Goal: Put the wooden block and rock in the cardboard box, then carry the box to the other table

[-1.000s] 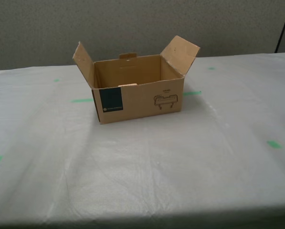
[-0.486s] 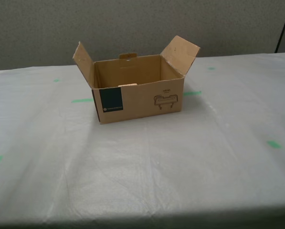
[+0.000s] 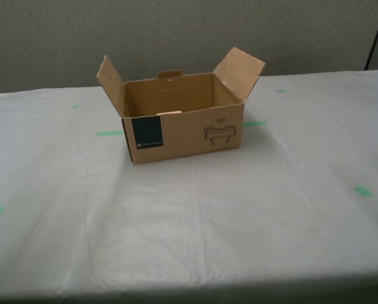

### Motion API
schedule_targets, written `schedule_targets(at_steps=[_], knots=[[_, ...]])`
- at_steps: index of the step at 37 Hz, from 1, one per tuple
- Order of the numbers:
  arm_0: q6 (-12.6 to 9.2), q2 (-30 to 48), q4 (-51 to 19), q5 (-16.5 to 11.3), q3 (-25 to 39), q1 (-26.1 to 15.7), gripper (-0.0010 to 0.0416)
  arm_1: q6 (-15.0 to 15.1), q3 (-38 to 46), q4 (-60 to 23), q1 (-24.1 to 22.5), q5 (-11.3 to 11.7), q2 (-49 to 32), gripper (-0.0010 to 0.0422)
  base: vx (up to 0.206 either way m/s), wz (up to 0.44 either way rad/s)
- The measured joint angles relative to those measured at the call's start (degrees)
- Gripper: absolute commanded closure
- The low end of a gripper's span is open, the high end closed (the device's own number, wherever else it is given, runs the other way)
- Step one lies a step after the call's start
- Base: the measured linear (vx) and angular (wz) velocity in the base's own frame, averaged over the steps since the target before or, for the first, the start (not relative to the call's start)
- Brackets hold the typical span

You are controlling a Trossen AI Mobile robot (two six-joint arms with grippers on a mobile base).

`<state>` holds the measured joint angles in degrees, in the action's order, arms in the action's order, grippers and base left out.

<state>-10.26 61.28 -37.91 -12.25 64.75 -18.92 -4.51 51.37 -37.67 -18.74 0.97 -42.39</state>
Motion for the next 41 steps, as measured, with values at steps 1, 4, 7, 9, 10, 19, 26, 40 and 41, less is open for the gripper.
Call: schedule_targets(at_steps=[1,4,7,9,10,19,26,40,41], knots=[[0.0,0.0,0.0,0.0,0.0,0.0,0.0012,0.0,0.0,0.0,0.0,0.0,0.0,0.0018,0.0,0.0],[0.0,0.0,0.0,0.0,0.0,0.0,0.0013,0.0,0.0,0.0,0.0,0.0,0.0,0.0018,0.0,0.0],[0.0,0.0,0.0,0.0,0.0,0.0,0.0012,0.0,0.0,0.0,0.0,0.0,0.0,0.0018,0.0,0.0],[0.0,0.0,0.0,0.0,0.0,0.0,0.0012,0.0,0.0,0.0,0.0,0.0,0.0,0.0018,0.0,0.0],[0.0,0.0,0.0,0.0,0.0,0.0,0.0012,0.0,0.0,0.0,0.0,0.0,0.0,0.0018,0.0,0.0],[0.0,0.0,0.0,0.0,0.0,0.0,0.0012,0.0,0.0,0.0,0.0,0.0,0.0,0.0018,0.0,0.0],[0.0,0.0,0.0,0.0,0.0,0.0,0.0012,0.0,0.0,0.0,0.0,0.0,0.0,0.0018,0.0,0.0],[0.0,0.0,0.0,0.0,0.0,0.0,0.0012,0.0,0.0,0.0,0.0,0.0,0.0,0.0018,0.0,0.0],[0.0,0.0,0.0,0.0,0.0,0.0,0.0012,0.0,0.0,0.0,0.0,0.0,0.0,0.0018,0.0,0.0]])
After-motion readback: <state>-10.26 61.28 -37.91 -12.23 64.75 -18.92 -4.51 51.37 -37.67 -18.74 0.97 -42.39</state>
